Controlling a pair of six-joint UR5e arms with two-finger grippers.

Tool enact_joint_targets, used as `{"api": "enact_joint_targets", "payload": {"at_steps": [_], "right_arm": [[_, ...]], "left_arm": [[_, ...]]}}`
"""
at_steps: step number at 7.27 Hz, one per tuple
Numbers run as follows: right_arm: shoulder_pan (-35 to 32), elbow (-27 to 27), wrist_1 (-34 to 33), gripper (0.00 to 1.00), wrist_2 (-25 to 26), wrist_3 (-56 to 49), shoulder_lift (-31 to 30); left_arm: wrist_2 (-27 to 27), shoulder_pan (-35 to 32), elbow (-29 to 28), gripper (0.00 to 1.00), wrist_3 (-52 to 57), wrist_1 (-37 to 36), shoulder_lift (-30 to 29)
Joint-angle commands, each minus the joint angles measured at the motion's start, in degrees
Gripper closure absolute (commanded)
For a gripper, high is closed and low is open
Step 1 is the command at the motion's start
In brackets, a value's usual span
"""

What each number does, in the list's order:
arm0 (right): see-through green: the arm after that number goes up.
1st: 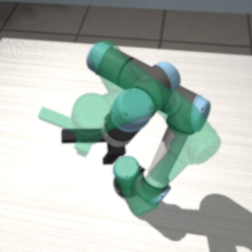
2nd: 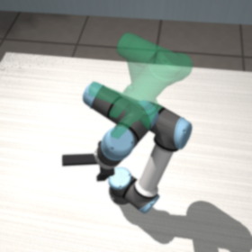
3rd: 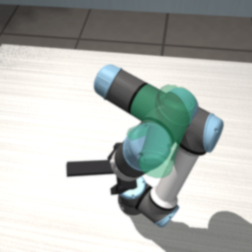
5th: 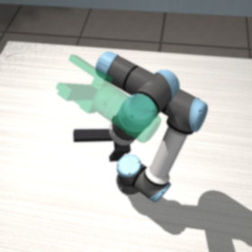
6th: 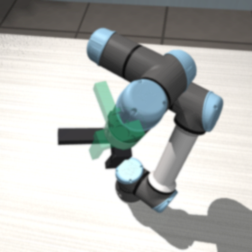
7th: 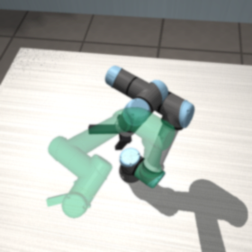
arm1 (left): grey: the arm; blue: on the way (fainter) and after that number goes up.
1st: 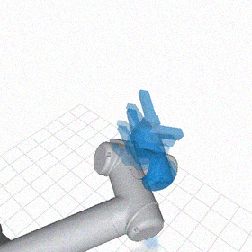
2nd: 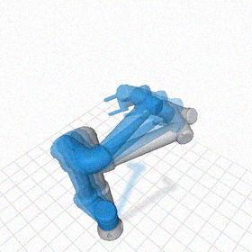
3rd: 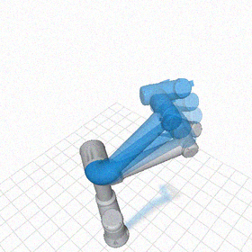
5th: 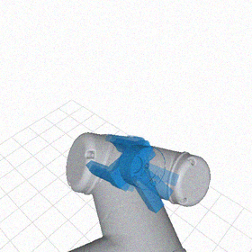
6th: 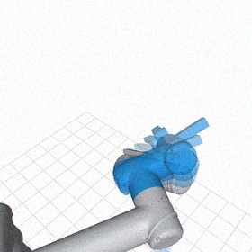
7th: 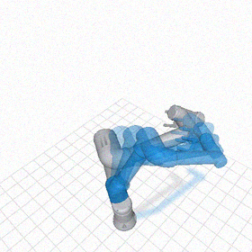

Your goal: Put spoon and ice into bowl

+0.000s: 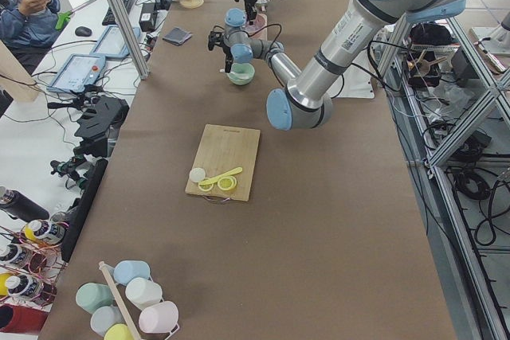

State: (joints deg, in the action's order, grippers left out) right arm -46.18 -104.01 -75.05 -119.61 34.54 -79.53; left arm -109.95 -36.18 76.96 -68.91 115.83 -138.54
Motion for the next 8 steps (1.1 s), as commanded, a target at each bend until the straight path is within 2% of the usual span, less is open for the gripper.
{"api": "enact_joint_targets", "payload": {"at_steps": [1, 2, 3, 4, 5, 6, 7, 8], "right_arm": [[-0.05, -0.05, -0.01, 1.0, -0.36, -0.61, -0.1], [-0.75, -0.75, -0.01, 1.0, -1.67, -0.88, -0.36], [-3.02, -1.71, -0.36, 1.0, -5.25, -0.79, 0.24], [-4.43, -2.77, -1.06, 1.0, -7.29, 0.34, 2.95], [-4.1, -1.99, -3.41, 1.0, -7.22, 5.31, 8.72], [-2.27, 0.54, -5.79, 1.0, -6.09, 12.75, 16.52], [1.93, 3.09, -5.2, 1.0, -0.77, 19.7, 21.03], [6.67, 6.68, -4.94, 1.0, 6.85, 25.51, 26.56]], "left_arm": [[0.0, -0.03, 0.03, 0.03, 0.0, 0.01, -0.06], [0.0, -0.03, 0.03, 0.03, 0.0, 0.1, 0.03], [-0.09, -0.03, 0.12, 0.03, 0.0, 0.1, -0.06], [-0.26, -0.64, 1.34, 0.03, 0.18, 0.45, 0.03], [-0.52, -2.13, 5.44, 0.03, 0.18, 0.71, 4.03], [-3.05, -5.62, 10.09, 0.03, 2.61, 0.45, 9.2], [-7.43, -9.66, 13.7, 0.03, 9.25, 0.01, 14.21], [-10.17, -14.4, 15.83, 0.03, 14.19, -0.16, 18.01]]}}
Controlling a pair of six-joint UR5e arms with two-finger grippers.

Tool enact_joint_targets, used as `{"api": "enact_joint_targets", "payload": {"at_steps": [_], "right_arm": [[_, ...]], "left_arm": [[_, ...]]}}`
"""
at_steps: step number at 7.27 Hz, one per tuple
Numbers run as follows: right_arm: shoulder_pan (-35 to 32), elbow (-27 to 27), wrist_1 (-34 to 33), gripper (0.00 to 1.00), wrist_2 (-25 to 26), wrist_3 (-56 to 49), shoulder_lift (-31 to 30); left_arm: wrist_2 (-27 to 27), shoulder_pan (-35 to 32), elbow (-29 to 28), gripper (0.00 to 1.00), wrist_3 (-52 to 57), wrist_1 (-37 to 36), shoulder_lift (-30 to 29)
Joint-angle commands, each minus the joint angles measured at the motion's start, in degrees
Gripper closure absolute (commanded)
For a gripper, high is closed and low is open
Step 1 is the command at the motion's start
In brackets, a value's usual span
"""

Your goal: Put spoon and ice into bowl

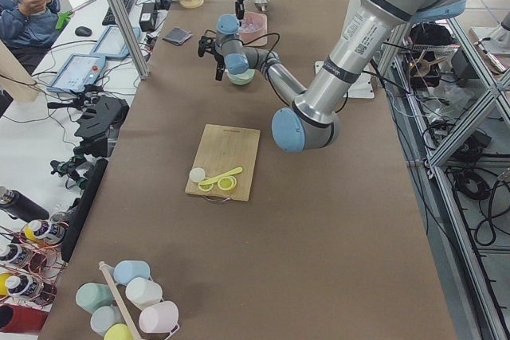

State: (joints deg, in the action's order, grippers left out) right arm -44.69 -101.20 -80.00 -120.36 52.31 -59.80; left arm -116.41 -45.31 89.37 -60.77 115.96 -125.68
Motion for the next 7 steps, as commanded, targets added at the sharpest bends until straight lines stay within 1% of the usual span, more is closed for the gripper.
{"api": "enact_joint_targets", "payload": {"at_steps": [1, 2, 3, 4, 5, 6, 7], "right_arm": [[8.62, 7.91, 1.24, 1.0, 12.12, 12.07, 11.59], [11.79, 12.56, 7.25, 1.0, 15.82, 15.85, 13.73], [13.82, 16.35, 13.49, 0.66, 18.99, 18.15, 14.1], [14.71, 16.39, 15.21, 0.01, 20.15, 17.74, 12.19], [14.72, 14.73, 16.36, 0.0, 19.56, 17.56, 10.51], [14.28, 7.67, 16.02, 0.0, 18.16, 17.65, 5.28], [11.93, -1.1, 13.75, 0.0, 14.14, 17.47, -1.21]], "left_arm": [[-6.7, -8.36, 3.61, 0.03, 7.84, -0.03, 6.84], [-6.64, -9.79, 3.79, 0.03, 7.94, -0.21, 7.2], [-6.73, -10.32, 3.79, 0.03, 7.95, -0.12, 8.34], [-6.64, -10.41, 4.14, 0.03, 7.77, -0.21, 8.44], [-6.64, -10.33, 4.05, 0.03, 7.42, -0.47, 8.52], [-6.73, -10.24, 3.97, 0.03, 7.24, -0.73, 8.61], [-6.81, -9.54, 3.53, 0.03, 5.5, -1.0, 8.44]]}}
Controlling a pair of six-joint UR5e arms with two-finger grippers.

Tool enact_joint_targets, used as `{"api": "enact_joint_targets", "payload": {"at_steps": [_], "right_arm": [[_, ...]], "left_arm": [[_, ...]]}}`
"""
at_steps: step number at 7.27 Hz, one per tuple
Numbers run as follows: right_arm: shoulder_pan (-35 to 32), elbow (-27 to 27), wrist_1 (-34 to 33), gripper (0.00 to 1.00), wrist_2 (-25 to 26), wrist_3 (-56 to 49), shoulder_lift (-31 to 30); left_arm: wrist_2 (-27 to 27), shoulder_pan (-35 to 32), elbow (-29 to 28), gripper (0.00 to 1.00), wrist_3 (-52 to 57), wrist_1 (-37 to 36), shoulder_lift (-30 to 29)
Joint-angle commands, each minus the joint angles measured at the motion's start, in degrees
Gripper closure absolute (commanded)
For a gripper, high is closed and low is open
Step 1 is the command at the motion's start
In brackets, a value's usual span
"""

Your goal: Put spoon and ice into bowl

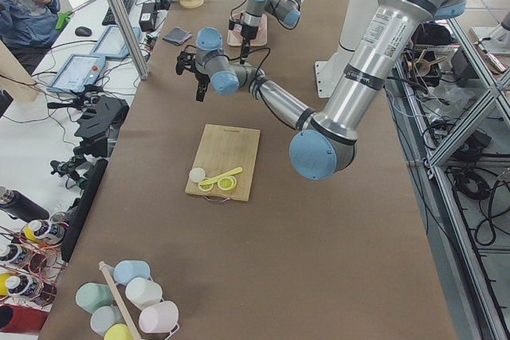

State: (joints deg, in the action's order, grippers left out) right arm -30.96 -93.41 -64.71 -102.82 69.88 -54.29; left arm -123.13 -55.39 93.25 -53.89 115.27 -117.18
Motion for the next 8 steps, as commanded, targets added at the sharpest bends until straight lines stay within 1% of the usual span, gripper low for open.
{"api": "enact_joint_targets", "payload": {"at_steps": [1, 2, 3, 4, 5, 6, 7, 8], "right_arm": [[-9.05, -12.03, -7.21, 0.0, -12.32, -1.92, -8.18], [-17.39, -12.58, -10.58, 0.0, -18.84, -9.33, -10.72], [-24.95, -12.24, -10.87, 0.0, -24.48, -21.24, -16.66], [-32.34, -9.45, -13.48, 0.0, -27.49, -34.67, -20.47], [-38.68, -4.11, -17.08, 0.0, -29.52, -48.64, -20.85], [-44.13, 0.47, -18.24, 0.0, -30.68, -59.92, -22.16], [-49.58, 4.86, -18.34, 0.0, -32.6, -68.73, -23.3], [-53.47, 7.43, -18.34, 0.0, -34.71, -75.35, -24.8]], "left_arm": [[-1.92, 0.54, -0.26, 0.03, -0.96, -3.09, 0.02], [-2.72, -0.59, 0.53, 0.03, 0.96, -7.12, -0.24], [-2.82, -4.08, 1.4, 0.03, 5.59, -10.64, 0.98], [-4.3, -7.16, 7.07, 0.03, 13.55, -15.47, 6.56], [-8.58, -13.89, 9.3, 0.03, 27.64, -19.95, 11.05], [-10.1, -17.79, 8.89, 0.03, 38.48, -23.82, 12.4], [-10.2, -20.7, 9.49, 0.03, 44.16, -25.26, 15.55], [-10.11, -22.73, 12.54, 0.02, 47.87, -24.92, 21.5]]}}
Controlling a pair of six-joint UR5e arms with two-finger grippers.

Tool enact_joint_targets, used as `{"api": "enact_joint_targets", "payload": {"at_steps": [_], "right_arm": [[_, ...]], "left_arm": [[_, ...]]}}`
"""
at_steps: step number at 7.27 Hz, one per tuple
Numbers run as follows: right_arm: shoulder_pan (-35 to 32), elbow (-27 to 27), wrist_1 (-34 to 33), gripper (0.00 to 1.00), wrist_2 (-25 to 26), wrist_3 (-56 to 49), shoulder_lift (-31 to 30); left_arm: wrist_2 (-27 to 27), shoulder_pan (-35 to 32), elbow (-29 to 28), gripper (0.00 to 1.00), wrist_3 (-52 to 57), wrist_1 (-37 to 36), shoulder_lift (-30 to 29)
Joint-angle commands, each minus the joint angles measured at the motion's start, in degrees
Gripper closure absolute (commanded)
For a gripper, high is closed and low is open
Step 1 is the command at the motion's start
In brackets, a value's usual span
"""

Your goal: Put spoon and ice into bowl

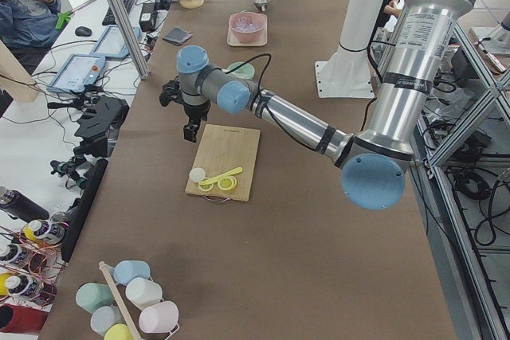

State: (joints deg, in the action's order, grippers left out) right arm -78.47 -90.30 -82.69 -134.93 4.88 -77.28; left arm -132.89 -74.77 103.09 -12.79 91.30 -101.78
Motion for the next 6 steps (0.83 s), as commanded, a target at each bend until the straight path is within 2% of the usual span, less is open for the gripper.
{"api": "enact_joint_targets", "payload": {"at_steps": [1, 3, 5, 6], "right_arm": [[-8.34, 3.3, -0.28, 0.0, -2.71, -12.5, -4.7], [-9.94, 4.33, -0.28, 0.0, -1.66, -15.4, -6.3], [-10.82, 4.43, 0.24, 0.0, -0.87, -17.18, -8.32], [-10.91, 3.73, 0.51, 0.0, 2.27, -17.01, -8.85]], "left_arm": [[0.09, -3.28, 5.08, 0.02, 6.99, -0.95, 11.72], [0.18, -3.45, 3.8, 0.02, 7.34, -0.95, 14.4], [0.0, -4.94, 2.2, 0.02, 13.65, -0.86, 14.86], [-0.08, -6.08, 2.03, 0.02, 13.06, -0.95, 14.94]]}}
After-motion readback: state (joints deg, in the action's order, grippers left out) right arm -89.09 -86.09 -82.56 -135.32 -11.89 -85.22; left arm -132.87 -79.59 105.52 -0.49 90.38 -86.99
